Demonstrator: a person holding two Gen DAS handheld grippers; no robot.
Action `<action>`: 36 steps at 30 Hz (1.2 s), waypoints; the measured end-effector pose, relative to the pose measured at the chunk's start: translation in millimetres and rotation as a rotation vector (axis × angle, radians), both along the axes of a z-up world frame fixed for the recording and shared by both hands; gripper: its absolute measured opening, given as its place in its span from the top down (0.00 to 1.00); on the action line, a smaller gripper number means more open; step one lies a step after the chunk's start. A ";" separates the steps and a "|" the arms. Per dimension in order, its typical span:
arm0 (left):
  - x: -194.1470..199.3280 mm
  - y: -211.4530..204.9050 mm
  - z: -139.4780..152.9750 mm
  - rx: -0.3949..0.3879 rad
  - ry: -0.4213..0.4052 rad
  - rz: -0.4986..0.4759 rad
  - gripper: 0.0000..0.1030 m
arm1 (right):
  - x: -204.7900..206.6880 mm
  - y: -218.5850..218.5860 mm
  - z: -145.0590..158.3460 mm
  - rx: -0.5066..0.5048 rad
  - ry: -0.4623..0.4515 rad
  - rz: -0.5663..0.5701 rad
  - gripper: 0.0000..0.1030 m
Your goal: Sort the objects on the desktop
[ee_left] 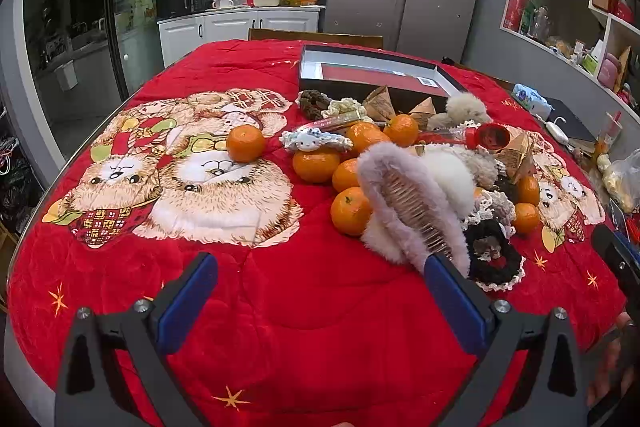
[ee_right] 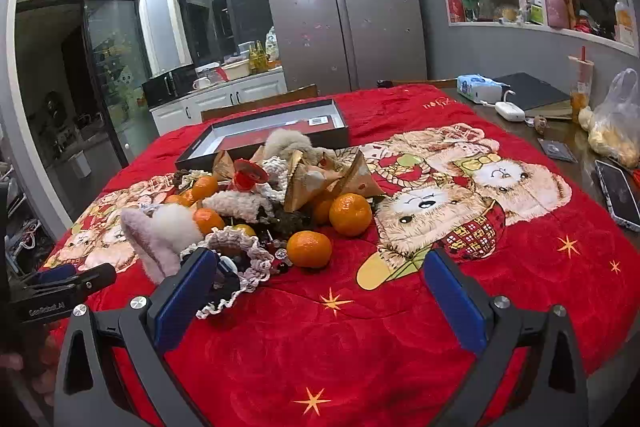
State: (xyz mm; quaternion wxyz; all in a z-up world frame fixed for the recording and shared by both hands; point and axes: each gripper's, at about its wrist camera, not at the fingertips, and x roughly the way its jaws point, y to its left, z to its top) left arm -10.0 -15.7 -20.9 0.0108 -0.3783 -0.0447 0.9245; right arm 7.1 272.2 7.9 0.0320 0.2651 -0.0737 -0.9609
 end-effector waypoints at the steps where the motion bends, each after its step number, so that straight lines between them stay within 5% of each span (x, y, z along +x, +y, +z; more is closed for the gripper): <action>1: 0.1 0.5 -0.2 0.000 0.000 -0.001 0.00 | 0.3 -0.6 0.3 0.001 0.002 0.004 0.00; 36: -6.0 19.6 2.8 -0.017 -0.007 -0.040 0.00 | -7.4 4.3 -7.7 0.022 -0.031 0.010 0.00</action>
